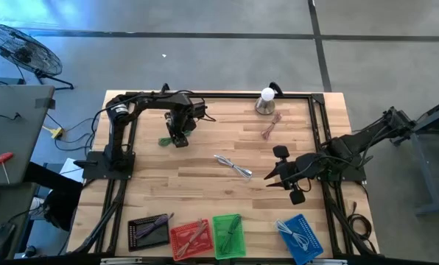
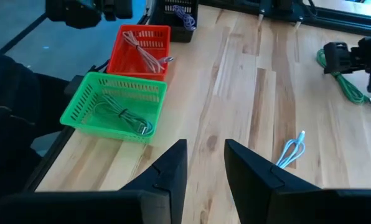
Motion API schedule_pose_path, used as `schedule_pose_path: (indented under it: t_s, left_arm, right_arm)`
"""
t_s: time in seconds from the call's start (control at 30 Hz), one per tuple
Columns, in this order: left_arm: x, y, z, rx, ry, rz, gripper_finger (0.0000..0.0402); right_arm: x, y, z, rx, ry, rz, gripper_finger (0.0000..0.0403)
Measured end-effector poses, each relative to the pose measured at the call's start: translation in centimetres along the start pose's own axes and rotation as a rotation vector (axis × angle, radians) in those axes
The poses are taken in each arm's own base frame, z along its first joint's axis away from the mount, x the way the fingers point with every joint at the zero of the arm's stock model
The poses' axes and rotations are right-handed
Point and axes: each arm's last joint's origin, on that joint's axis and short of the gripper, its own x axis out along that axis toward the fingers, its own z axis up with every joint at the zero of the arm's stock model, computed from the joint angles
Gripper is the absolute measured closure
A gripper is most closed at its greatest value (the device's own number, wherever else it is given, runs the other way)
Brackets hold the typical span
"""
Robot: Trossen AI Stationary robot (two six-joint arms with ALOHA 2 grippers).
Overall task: Pick & Place USB Port
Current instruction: Put the green charger cable into the green bin
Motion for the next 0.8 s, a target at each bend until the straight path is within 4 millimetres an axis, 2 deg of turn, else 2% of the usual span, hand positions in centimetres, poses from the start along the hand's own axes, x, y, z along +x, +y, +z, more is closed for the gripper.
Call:
schedule_pose_path:
  t_s: [0.07,0.13,0.2,0.27,0.3,0.43,0.53,0.63,0.7,0.8]
  left_arm:
    - [0.2,0.0,0.0,-0.014,-0.004,0.014,0.0218]
    - [0.3,0.0,-0.1,-0.025,-0.002,0.017,0.0236]
    - [0.4,-0.2,0.0,-0.042,0.000,0.025,0.0283]
    - [0.3,-0.2,-0.1,-0.050,0.001,0.038,0.0356]
    - [0.2,-0.4,-0.1,-0.058,-0.003,0.041,0.0375]
    - [-0.2,-1.6,-0.3,-0.093,-0.013,0.080,0.0380]
    - [-1.1,-3.6,-1.0,-0.082,-0.017,0.097,0.0392]
    - [-3.0,-6.4,-2.4,-0.074,-0.082,0.109,0.0391]
    - [-4.7,-8.5,-3.6,-0.078,-0.142,0.117,0.0393]
    - [-8.0,-12.4,-6.1,-0.091,-0.334,0.103,0.0393]
  right_arm:
    - [0.0,0.0,0.0,0.003,0.000,0.002,0.0305]
    - [0.0,0.0,0.0,0.004,0.000,0.003,0.0305]
    - [0.0,0.0,0.0,0.005,0.000,0.003,0.0305]
    - [0.0,0.0,0.0,0.003,0.000,0.003,0.0305]
    - [0.0,0.0,0.0,0.000,0.000,0.003,0.0305]
    - [0.0,0.0,0.1,-0.001,-0.012,0.005,0.0305]
    - [0.0,0.1,0.1,-0.002,-0.015,0.011,0.0305]
    - [0.0,0.1,0.3,-0.005,-0.026,0.025,0.0305]
    - [0.0,0.1,0.4,-0.006,-0.040,0.035,0.0305]
    - [0.0,0.2,0.7,-0.013,-0.067,0.054,0.0305]
